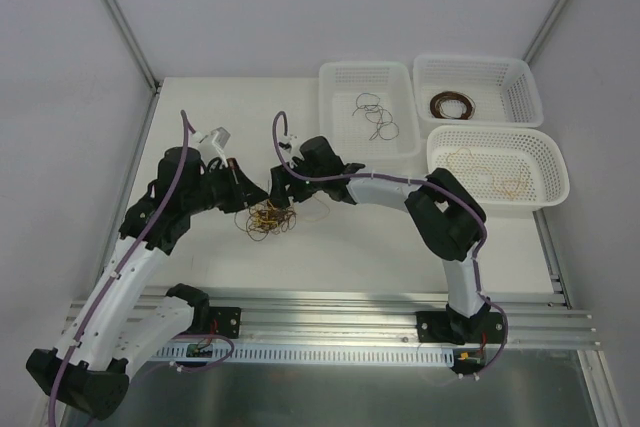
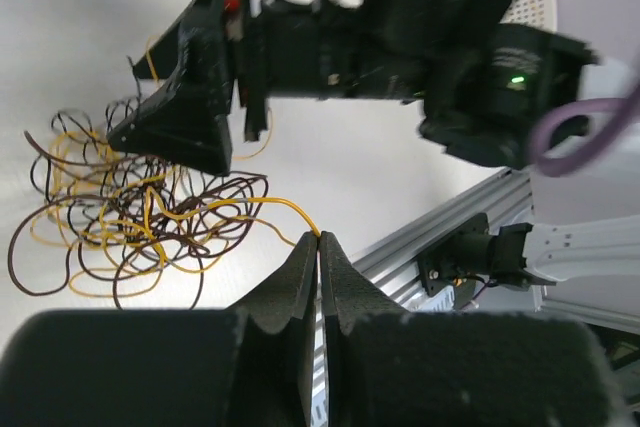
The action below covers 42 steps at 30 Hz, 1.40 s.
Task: Untangle the cables
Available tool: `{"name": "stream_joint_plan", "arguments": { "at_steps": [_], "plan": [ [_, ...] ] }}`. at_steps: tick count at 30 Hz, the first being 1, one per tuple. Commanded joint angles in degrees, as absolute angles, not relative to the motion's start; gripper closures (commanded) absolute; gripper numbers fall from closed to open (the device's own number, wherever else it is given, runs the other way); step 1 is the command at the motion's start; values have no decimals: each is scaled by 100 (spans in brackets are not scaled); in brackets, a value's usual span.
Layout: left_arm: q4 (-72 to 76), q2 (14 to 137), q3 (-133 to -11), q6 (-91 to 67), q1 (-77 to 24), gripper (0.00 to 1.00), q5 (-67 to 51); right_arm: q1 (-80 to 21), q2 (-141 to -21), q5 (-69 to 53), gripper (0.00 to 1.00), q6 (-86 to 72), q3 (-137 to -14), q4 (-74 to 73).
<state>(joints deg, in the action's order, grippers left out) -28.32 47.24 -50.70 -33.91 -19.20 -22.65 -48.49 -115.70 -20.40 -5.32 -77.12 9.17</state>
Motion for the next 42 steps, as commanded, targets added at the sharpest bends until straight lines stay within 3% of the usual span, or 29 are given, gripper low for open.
{"name": "stream_joint_plan", "arguments": {
  "at_steps": [1, 4, 7, 8, 13, 16, 21, 29, 33, 36, 42],
  "plan": [
    [-2962, 4605, -5563, -3051, -1969, 100, -2400, -4913, -11575, -2276, 24, -642, -7560, 1125],
    [-3076, 4719, -5791, -2910, -1960, 100, -2276, -4913, -11453, -2189, 28, -537, -7270, 1055],
    [-3251, 4799, -6108, -2752, -1960, 100, -2084, -4887, -11312, -1812, 39, -431, -7067, 801],
    [-3295, 4808, -6204, -2707, -1960, 100, -1996, -4878, -11285, -1706, 49, -439, -6918, 748],
    [-3550, 4878, -6820, -2400, -1951, 100, -1468, -4729, -10987, -1468, 73, -571, -6399, 817],
    [-3691, 4869, -7110, -2242, -1960, 100, -1109, -4615, -10733, -1187, 99, -606, -6144, 678],
    [-4121, 4834, -7662, -1978, -1960, 100, -90, -4228, -10214, -862, 99, -738, -5661, 493],
    [-5071, 5203, -8700, -1424, -1951, 100, 2912, -3516, -9185, -290, 99, -852, -4835, -245],
    [-5247, 5440, -9061, -1213, -1829, 100, 3803, -3279, -8554, -71, 99, -844, -4580, -606],
    [-5256, 5545, -9245, -1143, -1539, 100, 4086, -3147, -8315, 147, 99, -852, -4448, -913],
    [-5247, 5695, -9422, -1353, -580, 100, 3518, -2918, -7753, 220, 99, -932, -4175, -1283]
  ]
}}
